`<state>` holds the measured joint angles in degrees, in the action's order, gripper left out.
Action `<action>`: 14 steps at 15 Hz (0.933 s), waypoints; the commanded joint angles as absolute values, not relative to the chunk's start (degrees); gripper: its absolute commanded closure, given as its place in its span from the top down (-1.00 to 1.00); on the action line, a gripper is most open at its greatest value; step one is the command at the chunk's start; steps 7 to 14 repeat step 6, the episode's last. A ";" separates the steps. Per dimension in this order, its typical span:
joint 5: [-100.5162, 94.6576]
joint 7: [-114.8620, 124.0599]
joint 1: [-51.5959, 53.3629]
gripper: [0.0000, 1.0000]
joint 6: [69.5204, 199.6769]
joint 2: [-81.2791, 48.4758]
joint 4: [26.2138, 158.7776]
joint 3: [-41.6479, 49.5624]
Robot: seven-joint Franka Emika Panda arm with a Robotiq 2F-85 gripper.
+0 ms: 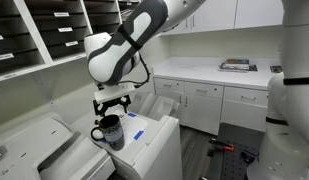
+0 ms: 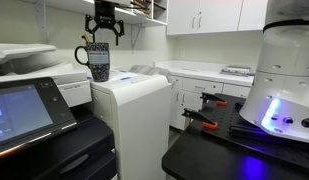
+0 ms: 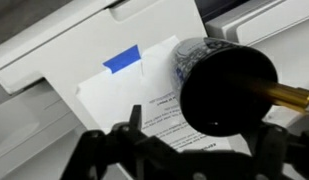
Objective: Pick the cup and move it to the left on the machine
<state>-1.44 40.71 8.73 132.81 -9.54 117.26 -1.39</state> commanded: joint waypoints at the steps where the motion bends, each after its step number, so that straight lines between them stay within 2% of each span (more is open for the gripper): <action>1: -1.36 40.50 8.15 1.00 129.56 -5.78 117.91 -1.50; 6: 0.36 33.63 6.67 1.00 127.84 0.65 120.11 -2.25; 14: 0.36 33.63 6.67 1.00 127.84 0.65 120.11 -2.25</action>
